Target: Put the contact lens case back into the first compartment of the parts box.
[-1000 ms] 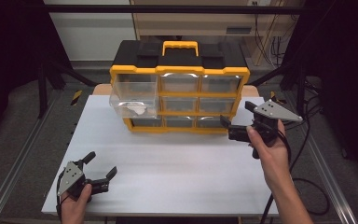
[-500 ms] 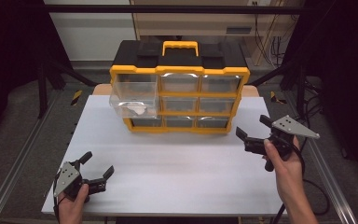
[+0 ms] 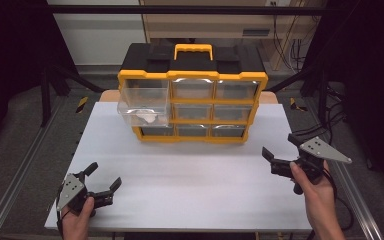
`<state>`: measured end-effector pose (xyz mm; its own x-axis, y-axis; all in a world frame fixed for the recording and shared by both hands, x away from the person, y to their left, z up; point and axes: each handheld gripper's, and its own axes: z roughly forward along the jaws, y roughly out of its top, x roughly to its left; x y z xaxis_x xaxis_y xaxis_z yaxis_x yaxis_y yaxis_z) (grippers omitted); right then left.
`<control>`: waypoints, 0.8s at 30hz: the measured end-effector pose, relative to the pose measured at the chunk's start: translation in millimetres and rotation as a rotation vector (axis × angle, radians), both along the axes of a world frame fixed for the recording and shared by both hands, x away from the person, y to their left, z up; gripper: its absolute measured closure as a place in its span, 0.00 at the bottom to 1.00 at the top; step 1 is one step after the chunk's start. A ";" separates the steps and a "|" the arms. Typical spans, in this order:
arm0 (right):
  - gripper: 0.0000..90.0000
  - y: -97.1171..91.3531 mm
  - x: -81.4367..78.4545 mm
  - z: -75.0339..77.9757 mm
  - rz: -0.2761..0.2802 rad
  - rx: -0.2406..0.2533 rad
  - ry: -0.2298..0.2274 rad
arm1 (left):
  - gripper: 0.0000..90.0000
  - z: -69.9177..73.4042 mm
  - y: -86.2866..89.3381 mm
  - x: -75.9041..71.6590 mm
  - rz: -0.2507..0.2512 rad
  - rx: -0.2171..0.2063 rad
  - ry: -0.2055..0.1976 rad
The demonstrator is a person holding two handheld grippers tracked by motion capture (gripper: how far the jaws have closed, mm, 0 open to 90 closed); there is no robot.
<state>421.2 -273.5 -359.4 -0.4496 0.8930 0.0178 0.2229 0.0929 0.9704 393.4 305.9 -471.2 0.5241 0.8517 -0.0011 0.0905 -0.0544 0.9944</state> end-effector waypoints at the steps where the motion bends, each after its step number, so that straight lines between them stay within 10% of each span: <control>1: 0.04 -0.7 -1.3 -1.8 -0.004 -0.004 -0.003 | 0.01 0.1 0.0 -0.2 0.000 0.001 -0.001; 24: 0.05 -23.7 -20.7 -47.3 -0.027 0.000 -0.024 | 0.01 0.0 0.3 -1.2 -0.005 0.001 -0.003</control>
<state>400.5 -297.2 -406.7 -0.4260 0.9047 0.0076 0.2019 0.0869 0.9755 392.1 306.2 -471.2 0.5283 0.8491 0.0012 0.0868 -0.0554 0.9947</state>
